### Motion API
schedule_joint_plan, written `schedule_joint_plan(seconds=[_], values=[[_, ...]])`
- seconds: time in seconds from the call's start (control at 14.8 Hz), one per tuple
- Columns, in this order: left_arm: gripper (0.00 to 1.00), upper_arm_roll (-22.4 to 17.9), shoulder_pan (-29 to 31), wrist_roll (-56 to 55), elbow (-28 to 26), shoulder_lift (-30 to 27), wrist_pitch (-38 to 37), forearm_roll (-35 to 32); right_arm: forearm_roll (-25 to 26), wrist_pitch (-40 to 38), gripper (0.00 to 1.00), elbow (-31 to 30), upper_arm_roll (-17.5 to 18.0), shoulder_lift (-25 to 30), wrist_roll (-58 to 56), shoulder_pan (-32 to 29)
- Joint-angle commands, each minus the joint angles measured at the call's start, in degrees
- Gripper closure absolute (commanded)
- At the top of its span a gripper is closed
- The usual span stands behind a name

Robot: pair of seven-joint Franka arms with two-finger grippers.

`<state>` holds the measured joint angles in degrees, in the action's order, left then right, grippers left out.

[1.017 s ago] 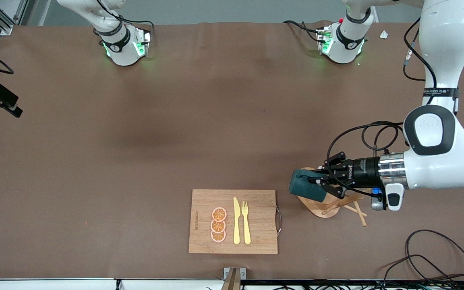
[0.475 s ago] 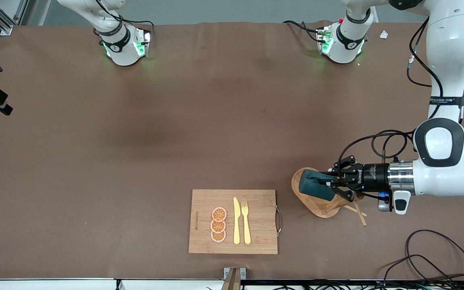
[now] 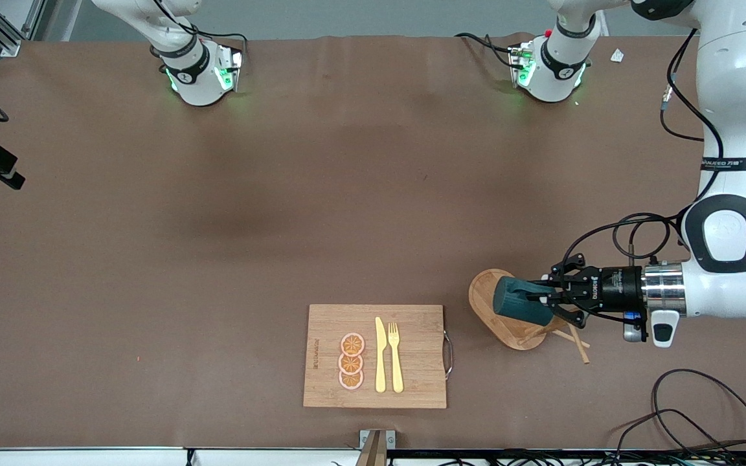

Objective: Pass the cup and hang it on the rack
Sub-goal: 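Lower the mug handle onto a rack peg with the left gripper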

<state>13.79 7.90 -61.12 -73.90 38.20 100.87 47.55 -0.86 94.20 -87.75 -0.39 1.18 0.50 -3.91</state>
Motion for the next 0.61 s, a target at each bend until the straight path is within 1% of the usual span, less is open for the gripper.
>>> schedule_joint_plan(seconds=[0.0, 0.34, 0.54], values=[[0.99, 0.36, 0.89, 1.0, 0.25, 0.21, -0.76, 1.41, -0.81, -0.07, 0.0, 0.74, 0.57, -0.65, -0.06, -0.75], [0.98, 0.36, 1.51, 2.4, 0.25, 0.83, -0.67, 1.49, -0.81, 0.01, 0.0, 1.18, 0.66, -1.27, 0.55, -0.75], [0.96, 0.36, 1.6, 2.67, 0.34, 0.83, -0.67, 1.41, -0.72, -0.07, 0.0, 2.15, 0.57, -1.27, 0.12, -1.27]])
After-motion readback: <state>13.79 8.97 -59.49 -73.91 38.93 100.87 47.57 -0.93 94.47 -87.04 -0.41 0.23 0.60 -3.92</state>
